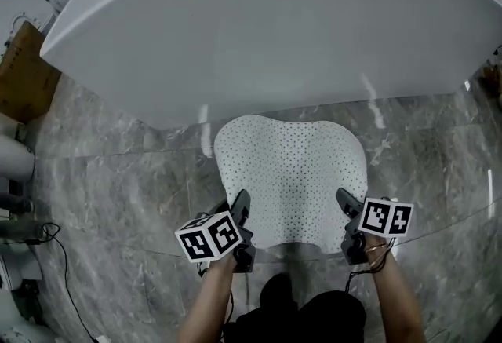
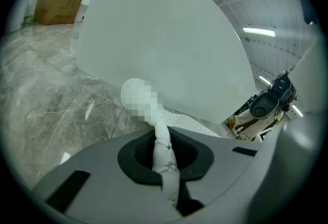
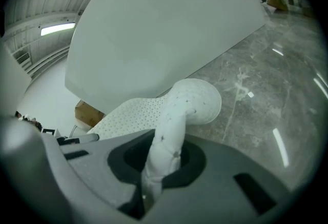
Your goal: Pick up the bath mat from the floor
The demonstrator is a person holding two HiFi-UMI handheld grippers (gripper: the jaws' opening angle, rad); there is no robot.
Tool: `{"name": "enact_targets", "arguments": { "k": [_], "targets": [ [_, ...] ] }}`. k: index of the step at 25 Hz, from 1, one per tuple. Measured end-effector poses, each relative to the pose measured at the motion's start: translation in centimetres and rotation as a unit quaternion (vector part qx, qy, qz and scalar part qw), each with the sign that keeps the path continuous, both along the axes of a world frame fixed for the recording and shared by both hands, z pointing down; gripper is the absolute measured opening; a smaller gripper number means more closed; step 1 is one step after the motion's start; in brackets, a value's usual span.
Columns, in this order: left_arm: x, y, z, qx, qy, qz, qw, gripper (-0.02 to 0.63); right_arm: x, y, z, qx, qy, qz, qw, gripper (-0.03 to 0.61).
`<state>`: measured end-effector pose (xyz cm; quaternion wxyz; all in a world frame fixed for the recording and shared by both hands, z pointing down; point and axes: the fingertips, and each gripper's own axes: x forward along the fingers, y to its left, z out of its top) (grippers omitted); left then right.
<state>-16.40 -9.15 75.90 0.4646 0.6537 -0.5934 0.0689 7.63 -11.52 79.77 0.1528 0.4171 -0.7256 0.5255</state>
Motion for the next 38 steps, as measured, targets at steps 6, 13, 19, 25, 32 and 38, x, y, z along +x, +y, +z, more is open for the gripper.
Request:
{"name": "enact_targets", "arguments": {
  "k": [6,13,19,25,32,38],
  "targets": [
    [-0.1,0.7,-8.1,-0.006,-0.018,0.016,0.9997,0.018,-0.4,1.4,-7.2,-0.023,0.021,-0.004,1.000,0.029],
    [-1.1,3.3,-21.5,-0.006,-0.022,0.018,0.9996,0.018,-0.7,3.3,-21.3,-0.014,0.050,-0.030,0.998,0.028],
    [-1.1,4.3,-35.0,0.017,-0.026,0.020,0.9993,0.018,0.3,3.9,-34.9,0.005,0.048,-0.020,0.999,0.028],
    [-1.3,4.6,-47.3,0.050,-0.018,0.049,0.9974,0.018,0.9,5.8,-47.3,0.032,0.036,0.001,0.999,0.028],
    [-0.3,3.6,-58.7,0.107,-0.011,0.084,0.9907,0.018,1.7,6.3,-58.6,0.087,0.033,0.030,0.995,0.028],
    [0.6,2.7,-65.1,0.154,0.004,0.107,0.9823,0.018,1.9,6.2,-66.0,0.146,0.050,0.042,0.987,0.028]
  ]
}}
